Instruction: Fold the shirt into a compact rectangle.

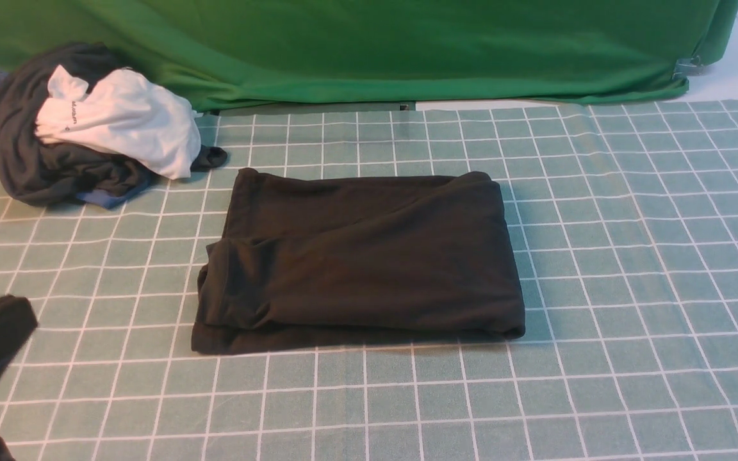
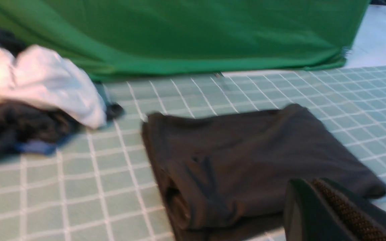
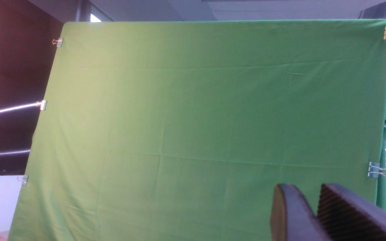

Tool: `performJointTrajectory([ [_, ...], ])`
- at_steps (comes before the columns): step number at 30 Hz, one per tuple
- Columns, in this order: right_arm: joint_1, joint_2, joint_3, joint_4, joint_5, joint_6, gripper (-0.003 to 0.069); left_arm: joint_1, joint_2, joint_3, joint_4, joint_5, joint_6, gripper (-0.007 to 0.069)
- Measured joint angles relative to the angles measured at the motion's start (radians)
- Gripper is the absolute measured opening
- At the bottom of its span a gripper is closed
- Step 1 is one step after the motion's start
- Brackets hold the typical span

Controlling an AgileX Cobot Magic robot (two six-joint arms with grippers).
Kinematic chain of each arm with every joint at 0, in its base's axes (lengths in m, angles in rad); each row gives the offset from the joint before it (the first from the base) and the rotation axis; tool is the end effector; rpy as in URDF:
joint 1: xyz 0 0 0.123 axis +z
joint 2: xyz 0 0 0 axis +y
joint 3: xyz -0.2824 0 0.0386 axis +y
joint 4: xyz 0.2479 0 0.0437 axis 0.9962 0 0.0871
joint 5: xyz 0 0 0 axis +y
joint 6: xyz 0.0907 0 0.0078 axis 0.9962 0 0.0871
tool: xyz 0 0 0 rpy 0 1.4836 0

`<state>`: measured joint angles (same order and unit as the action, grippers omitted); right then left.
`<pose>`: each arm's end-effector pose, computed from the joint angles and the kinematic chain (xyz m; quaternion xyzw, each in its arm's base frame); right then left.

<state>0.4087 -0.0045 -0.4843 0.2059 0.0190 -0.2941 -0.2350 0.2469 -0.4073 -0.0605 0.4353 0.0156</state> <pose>-0.0065 -0.0024 0.3634 -0.1210 0.4700 0.1404 0.8630 0.0605 -0.0169 0.2951 0.0833 0.7655 -0.0969 0.6306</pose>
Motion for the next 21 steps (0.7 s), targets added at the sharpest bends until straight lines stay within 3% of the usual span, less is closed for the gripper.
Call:
performJointTrajectory([
  [3,0.000,0.000,0.000,0.000,0.000,0.000,0.0142,0.085,-0.063,0.100,0.000,-0.134,0.067,0.0015],
  [8,0.000,0.000,0.000,0.000,0.000,0.000,0.0149,0.217,-0.185,0.293,-0.006,-0.279,0.076,0.0016],
  [13,0.000,0.000,0.000,0.001,0.000,0.000,0.0166,0.284,-0.244,0.406,-0.008,-0.290,0.076,0.0016],
  [21,0.000,0.000,0.000,0.001,0.000,0.000,0.0184,0.290,-0.247,0.411,0.001,-0.208,0.076,0.0016],
])
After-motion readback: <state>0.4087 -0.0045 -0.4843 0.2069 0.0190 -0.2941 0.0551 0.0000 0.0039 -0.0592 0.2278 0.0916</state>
